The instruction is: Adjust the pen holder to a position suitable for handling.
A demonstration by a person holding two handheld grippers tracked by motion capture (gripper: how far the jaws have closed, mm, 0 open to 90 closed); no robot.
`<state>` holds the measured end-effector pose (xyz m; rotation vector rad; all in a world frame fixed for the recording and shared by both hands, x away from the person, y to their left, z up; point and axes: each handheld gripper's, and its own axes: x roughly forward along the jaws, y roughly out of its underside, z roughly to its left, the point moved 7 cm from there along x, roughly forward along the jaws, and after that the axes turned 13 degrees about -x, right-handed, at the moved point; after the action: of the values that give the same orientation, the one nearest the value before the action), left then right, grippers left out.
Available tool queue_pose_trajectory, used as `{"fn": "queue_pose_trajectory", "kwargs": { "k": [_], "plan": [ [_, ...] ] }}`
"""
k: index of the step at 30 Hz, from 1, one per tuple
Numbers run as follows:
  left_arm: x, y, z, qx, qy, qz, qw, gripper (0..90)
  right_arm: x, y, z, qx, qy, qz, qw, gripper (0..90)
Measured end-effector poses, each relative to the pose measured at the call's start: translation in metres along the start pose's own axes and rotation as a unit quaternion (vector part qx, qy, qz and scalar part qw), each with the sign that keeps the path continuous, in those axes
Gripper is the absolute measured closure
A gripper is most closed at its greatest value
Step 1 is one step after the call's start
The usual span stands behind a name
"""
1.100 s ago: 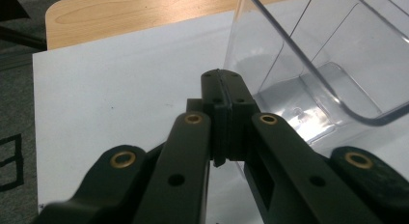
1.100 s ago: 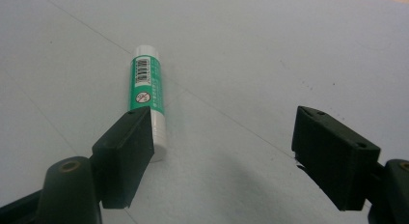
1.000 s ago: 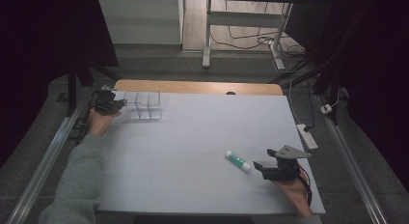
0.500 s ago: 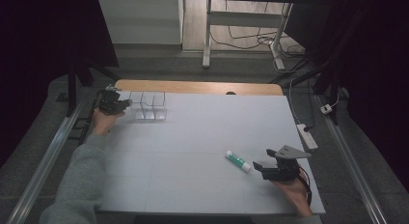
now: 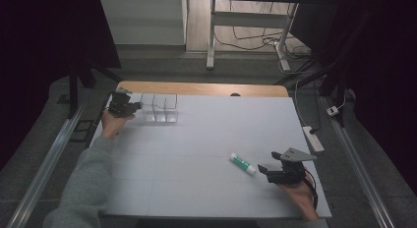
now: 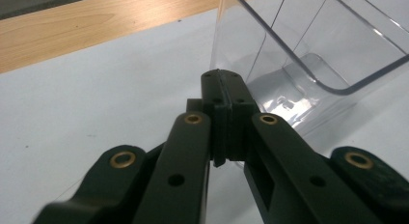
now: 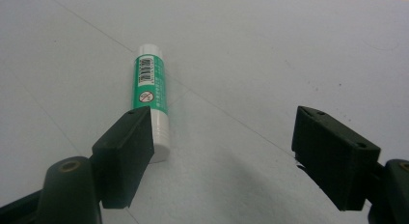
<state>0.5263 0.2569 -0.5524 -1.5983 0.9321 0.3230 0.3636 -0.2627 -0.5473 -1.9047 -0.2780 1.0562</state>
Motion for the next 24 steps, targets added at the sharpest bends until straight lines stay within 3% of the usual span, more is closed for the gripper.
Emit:
{"fn": "queue_pose_trajectory", "kwargs": {
  "k": [5, 24],
  "plan": [
    [0.002, -0.001, -0.007, 0.005, 0.008, 0.004, 0.9999, 89.0, 0.0, 0.0, 0.0, 0.001, 0.0, -0.002, 1.0, 22.7],
    [0.01, -0.006, -0.043, 0.054, 0.029, 0.017, 0.998, 89.0, -0.002, -0.001, 0.0, 0.0, 0.001, -0.001, 1.0, 22.8]
  ]
}}
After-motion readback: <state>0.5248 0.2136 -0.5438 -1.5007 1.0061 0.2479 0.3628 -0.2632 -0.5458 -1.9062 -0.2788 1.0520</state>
